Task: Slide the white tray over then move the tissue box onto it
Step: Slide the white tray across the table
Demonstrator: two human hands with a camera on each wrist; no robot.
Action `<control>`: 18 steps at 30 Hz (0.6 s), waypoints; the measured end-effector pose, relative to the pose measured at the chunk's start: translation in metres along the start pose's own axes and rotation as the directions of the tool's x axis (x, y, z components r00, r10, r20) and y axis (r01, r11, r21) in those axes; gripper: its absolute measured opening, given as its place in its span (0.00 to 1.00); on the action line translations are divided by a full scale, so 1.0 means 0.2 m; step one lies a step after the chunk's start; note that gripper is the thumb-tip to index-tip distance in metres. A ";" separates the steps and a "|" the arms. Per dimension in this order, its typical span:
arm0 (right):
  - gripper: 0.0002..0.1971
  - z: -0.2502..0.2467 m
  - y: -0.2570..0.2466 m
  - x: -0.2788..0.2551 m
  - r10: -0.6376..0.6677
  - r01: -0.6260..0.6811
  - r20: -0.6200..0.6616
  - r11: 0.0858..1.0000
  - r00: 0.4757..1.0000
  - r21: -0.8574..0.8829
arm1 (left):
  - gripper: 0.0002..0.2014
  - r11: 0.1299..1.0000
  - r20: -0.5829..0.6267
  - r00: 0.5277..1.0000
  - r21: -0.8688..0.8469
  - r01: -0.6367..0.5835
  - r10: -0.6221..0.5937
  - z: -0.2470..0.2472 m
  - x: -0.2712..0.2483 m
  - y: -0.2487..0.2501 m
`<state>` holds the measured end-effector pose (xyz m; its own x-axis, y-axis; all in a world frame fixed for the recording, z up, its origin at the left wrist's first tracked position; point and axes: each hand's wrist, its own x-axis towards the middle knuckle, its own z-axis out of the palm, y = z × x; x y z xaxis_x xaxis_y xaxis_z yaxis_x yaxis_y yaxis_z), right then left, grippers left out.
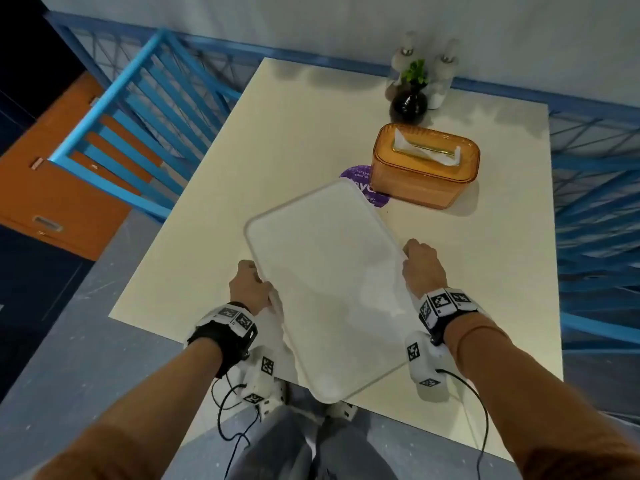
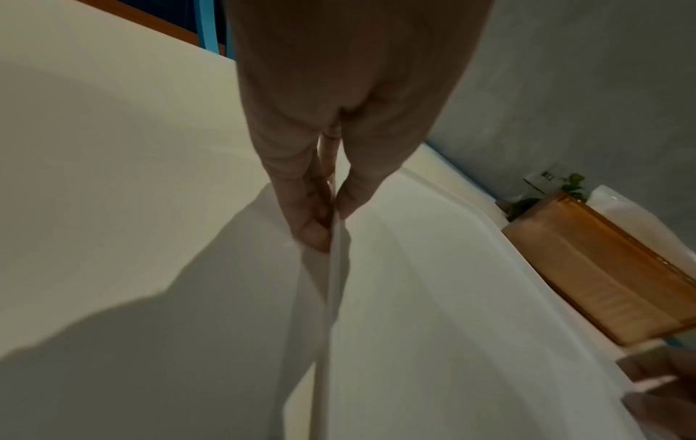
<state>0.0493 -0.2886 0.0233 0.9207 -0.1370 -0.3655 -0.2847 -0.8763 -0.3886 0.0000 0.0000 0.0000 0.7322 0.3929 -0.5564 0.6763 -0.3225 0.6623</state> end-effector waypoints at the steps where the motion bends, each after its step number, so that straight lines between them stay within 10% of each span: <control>1: 0.15 0.01 -0.01 0.00 0.013 -0.013 0.011 1.000 1.000 -0.002 | 0.20 1.000 -0.011 1.000 0.021 -0.017 0.017 -0.03 0.03 0.01; 18: 0.05 0.36 -0.48 -0.14 0.222 -0.208 -0.048 0.958 0.974 0.199 | 0.17 0.810 0.170 0.922 0.440 -0.387 0.347 -0.43 0.68 0.34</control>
<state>0.0314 -0.1677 0.0091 0.8463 -0.3501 -0.4015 -0.5176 -0.7186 -0.4644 0.1392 0.1062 0.0132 0.9239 0.1034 -0.3685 0.3005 -0.7924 0.5309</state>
